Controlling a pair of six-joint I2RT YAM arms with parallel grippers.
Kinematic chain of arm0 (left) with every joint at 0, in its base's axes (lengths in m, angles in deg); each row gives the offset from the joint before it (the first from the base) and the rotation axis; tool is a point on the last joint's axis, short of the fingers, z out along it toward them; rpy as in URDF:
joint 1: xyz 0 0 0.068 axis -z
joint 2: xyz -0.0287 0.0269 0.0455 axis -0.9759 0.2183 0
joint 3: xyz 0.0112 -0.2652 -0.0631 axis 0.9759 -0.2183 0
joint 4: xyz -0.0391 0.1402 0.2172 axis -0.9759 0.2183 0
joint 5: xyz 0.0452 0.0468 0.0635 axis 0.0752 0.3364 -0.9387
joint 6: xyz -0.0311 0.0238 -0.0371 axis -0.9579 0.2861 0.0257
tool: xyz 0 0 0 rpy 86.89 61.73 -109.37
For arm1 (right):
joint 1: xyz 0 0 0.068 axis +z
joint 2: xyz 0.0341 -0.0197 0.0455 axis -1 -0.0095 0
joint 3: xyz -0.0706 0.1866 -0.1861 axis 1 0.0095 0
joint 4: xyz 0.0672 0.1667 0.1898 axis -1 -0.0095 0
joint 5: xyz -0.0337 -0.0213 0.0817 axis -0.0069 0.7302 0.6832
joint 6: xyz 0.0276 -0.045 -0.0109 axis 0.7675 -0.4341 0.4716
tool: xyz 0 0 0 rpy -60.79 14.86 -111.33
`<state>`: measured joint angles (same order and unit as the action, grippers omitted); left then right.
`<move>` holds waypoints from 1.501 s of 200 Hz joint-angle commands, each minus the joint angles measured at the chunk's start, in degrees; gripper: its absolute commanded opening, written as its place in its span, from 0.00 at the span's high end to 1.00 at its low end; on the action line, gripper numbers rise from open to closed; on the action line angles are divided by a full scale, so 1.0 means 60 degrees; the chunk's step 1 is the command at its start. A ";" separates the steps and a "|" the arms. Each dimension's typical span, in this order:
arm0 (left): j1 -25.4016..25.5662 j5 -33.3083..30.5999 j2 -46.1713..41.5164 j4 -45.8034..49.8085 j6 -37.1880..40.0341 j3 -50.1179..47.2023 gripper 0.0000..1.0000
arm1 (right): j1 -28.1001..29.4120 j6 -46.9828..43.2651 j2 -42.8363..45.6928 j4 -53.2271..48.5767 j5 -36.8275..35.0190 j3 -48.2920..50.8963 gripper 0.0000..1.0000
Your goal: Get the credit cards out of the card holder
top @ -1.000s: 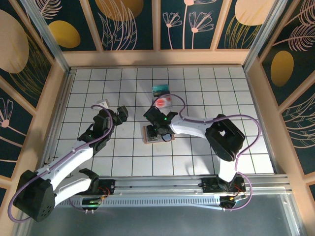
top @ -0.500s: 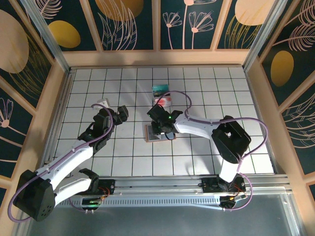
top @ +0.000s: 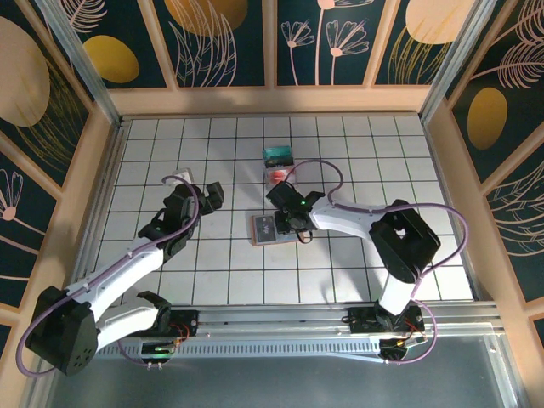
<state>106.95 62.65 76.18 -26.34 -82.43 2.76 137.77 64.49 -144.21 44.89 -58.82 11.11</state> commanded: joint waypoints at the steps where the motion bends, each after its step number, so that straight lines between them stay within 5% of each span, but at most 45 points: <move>1: 0.0540 -0.0359 0.0297 0.0368 0.0350 0.0384 0.01 | -0.0223 0.0230 0.0411 -0.0122 -0.0276 0.0265 0.63; 82: 0.2233 -0.1187 0.2133 0.0679 0.0114 0.0896 0.01 | -0.0797 0.0259 0.0503 0.0220 -0.0168 0.1014 0.68; 176: 0.2961 -0.0938 0.3567 0.0338 -0.0103 0.0862 0.01 | -0.1021 0.0528 0.1602 0.0248 -0.0093 0.0762 0.72; 300: 0.2979 -0.0107 0.4742 -0.0127 -0.0252 0.0535 0.01 | -0.1212 0.0977 0.1127 0.2204 0.3265 0.1072 0.77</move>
<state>124.46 61.34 103.43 -25.79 -83.06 6.61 130.43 69.21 -135.36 55.29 -43.55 16.97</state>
